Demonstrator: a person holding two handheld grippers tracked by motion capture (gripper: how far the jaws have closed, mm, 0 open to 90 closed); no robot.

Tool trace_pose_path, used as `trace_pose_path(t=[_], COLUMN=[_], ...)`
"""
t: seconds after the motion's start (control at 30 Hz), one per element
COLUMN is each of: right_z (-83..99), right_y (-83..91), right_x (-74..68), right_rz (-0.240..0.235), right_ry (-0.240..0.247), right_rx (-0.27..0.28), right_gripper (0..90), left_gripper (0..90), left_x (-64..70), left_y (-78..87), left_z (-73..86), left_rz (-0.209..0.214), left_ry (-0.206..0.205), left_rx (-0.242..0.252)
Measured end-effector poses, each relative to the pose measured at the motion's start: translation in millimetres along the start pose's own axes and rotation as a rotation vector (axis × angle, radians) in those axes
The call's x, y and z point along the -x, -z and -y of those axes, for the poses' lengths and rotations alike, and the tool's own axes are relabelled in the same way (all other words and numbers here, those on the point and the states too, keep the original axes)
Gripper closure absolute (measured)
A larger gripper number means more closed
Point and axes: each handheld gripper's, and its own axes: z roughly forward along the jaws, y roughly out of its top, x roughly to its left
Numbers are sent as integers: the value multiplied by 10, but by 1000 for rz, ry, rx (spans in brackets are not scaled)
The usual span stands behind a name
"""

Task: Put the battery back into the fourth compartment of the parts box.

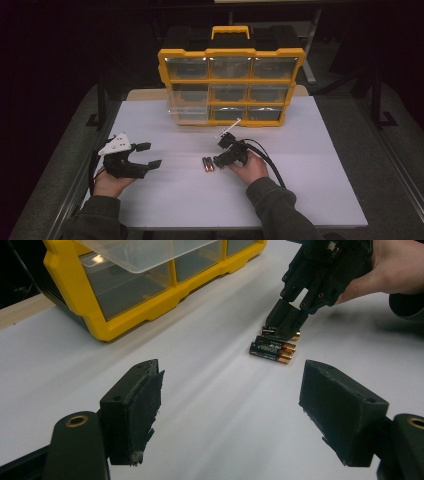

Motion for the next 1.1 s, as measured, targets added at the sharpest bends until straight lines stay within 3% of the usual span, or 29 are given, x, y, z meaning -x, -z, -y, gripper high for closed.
trace_pose_path(t=[0.13, 0.33, 0.47, 0.63, 0.73, 0.9, 1.1], right_z=[19, 31, 29, 12, -11, -52, -36], right_y=[2, 7, 38, 135, 224, 376, 509], right_x=[14, 82, 96, 130, 160, 179, 277], right_rz=[11, -29, -18, -35, -68, -62, -89], right_ry=[8, -17, 3, 19, 19, 56, 41], right_rx=[9, 18, 23, 40, 53, 61, 92], right_gripper=[748, 760, 760, 760, 761, 760, 761], left_gripper=[240, 239, 239, 239, 239, 239, 239], left_x=[0, -3, -4, -6, -8, -8, -11], left_y=[4, -7, -1, 0, 1, 2, 1], left_z=[0, 1, 2, -4, -4, -3, -1], left_rz=[1, 7, 8, 7, 6, 7, 8], left_ry=[2, 3, 4, 2, 1, 5, 10], left_rx=[0, 0, -1, 11, 8, 12, 14])
